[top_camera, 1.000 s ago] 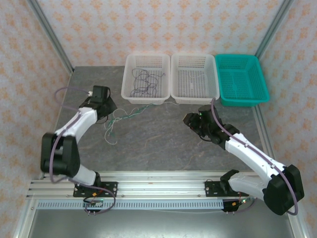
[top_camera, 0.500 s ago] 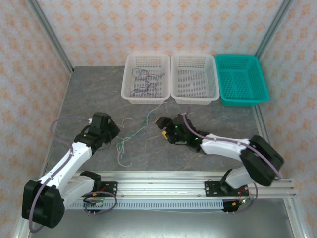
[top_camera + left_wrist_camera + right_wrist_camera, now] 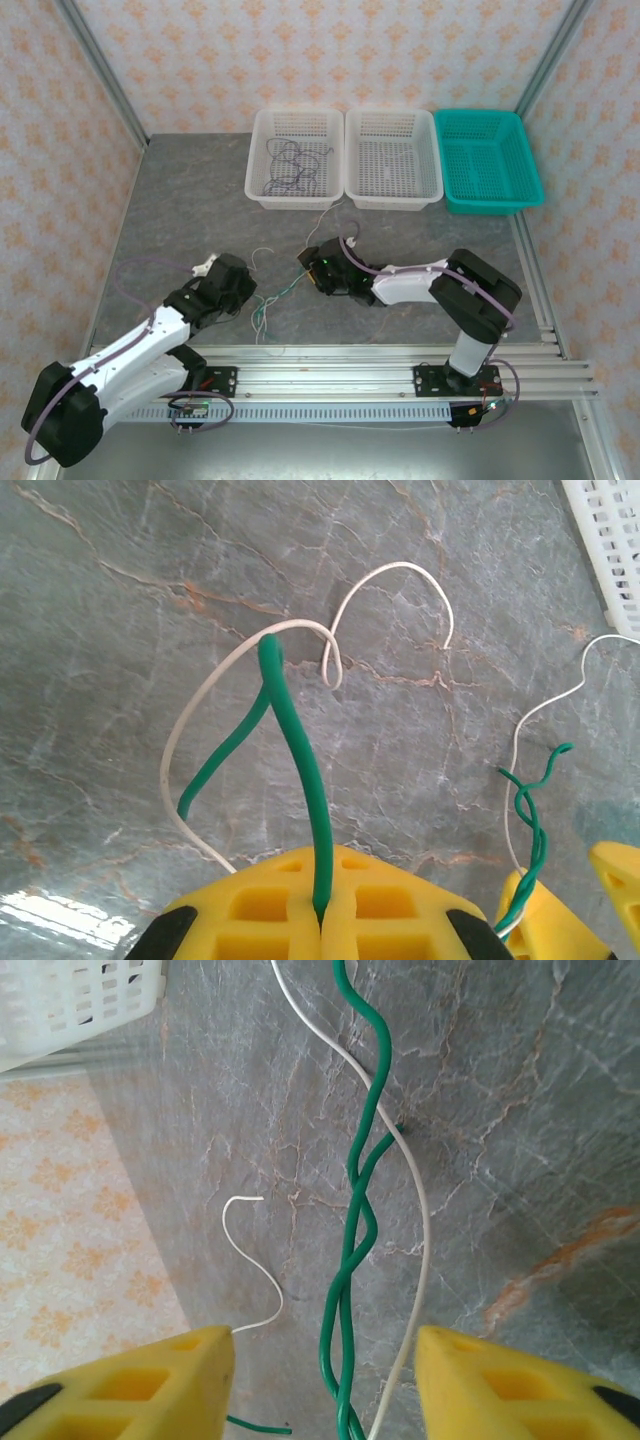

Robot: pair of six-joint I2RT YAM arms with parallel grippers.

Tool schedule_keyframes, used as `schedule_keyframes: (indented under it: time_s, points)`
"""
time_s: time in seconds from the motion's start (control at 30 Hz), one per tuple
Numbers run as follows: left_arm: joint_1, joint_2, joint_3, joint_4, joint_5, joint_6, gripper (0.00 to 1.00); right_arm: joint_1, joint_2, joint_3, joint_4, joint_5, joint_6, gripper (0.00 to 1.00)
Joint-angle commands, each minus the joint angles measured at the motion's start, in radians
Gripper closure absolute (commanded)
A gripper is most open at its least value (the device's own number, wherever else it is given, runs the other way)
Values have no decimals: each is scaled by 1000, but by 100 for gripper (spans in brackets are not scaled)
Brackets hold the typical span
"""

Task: Untangle the cables

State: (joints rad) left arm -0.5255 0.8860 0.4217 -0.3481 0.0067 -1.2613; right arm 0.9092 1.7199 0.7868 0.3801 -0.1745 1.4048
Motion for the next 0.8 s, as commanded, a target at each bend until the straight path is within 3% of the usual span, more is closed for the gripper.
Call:
schedule_keyframes:
  time_s: [0.0,0.07,0.13,0.2,0.27,0.33,0.37,0.43,0.5,0.63,0.77]
  points:
    - [-31,13,5,31,-71,-60,100,5,24,67,-122,11,-27,39]
    - [-45,29,18,34,-83,-58,100,16,50,79,-147,3,-9,34]
    - [-48,48,29,45,-79,-45,100,19,68,62,-86,9,10,40]
    - [-55,68,39,50,-77,-38,100,15,68,55,-65,48,-20,52]
    - [-60,83,40,72,-70,-30,100,-3,51,76,-146,92,-112,76]
    - [-62,87,42,96,-52,3,90,-24,16,71,-192,135,-207,100]
    - [-62,82,54,95,-47,32,80,-39,-19,54,-205,162,-247,100]
    - [-61,52,102,46,-68,123,60,-66,-110,18,-200,185,-399,100]
    - [-61,4,183,-52,-121,253,45,-87,-232,-6,-215,174,-661,100]
    - [-51,-32,353,-181,-159,463,36,-89,-493,-50,-236,157,-1149,100]
    - [-13,32,517,-251,-11,554,35,-89,-614,39,-453,113,-1644,100]
